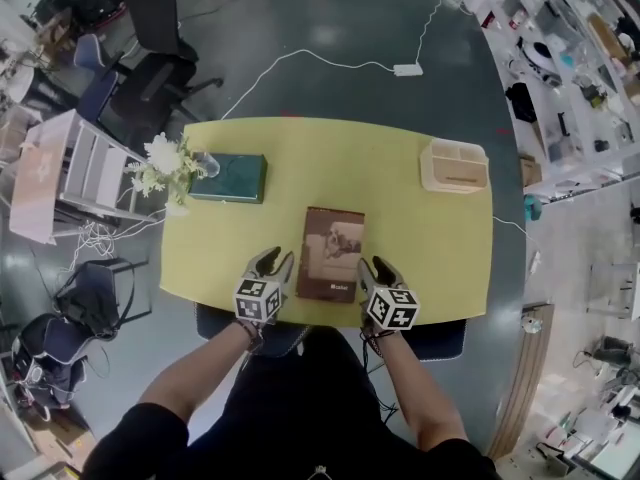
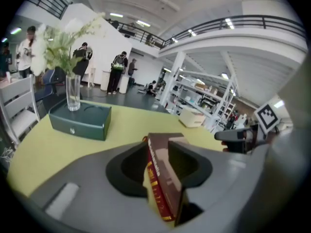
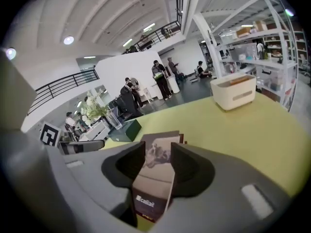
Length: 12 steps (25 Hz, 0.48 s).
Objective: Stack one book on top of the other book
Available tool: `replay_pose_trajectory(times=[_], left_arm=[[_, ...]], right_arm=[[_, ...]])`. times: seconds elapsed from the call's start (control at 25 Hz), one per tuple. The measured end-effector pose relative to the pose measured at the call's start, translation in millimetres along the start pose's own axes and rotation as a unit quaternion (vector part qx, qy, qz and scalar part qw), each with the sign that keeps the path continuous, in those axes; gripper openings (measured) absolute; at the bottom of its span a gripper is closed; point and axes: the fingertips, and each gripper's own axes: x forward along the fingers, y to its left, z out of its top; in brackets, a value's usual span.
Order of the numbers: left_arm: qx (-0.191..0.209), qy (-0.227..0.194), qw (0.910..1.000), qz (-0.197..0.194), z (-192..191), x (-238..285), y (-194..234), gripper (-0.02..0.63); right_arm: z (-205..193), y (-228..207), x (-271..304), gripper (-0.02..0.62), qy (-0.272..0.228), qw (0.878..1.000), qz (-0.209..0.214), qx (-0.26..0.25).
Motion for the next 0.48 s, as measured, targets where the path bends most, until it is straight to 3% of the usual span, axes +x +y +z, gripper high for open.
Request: replay_pose_trajectory(times=[0.2,0.4,0.48], left_arm=[[0.04,-0.077,0.9961,-0.015,57.3,-47.5,-13.2,0.021],[0.07,-0.139,0.9866,-0.049,109.0,-97.7,-37.2,0.008],[0.084,-0.161,0.9815,-0.061,128.1,-118.2,-48.4,0.008]], right_arm=[[54.2,44.0,-33.5,0.094,-0.072,0.997,0.017,-0.037],[99.2,107.1,-72.1,0.005,-0.143,0.986,0.037,-0.078],[112.1,132.6,-87.1,0.005,-0.163,0.982,0.049,-0.088]])
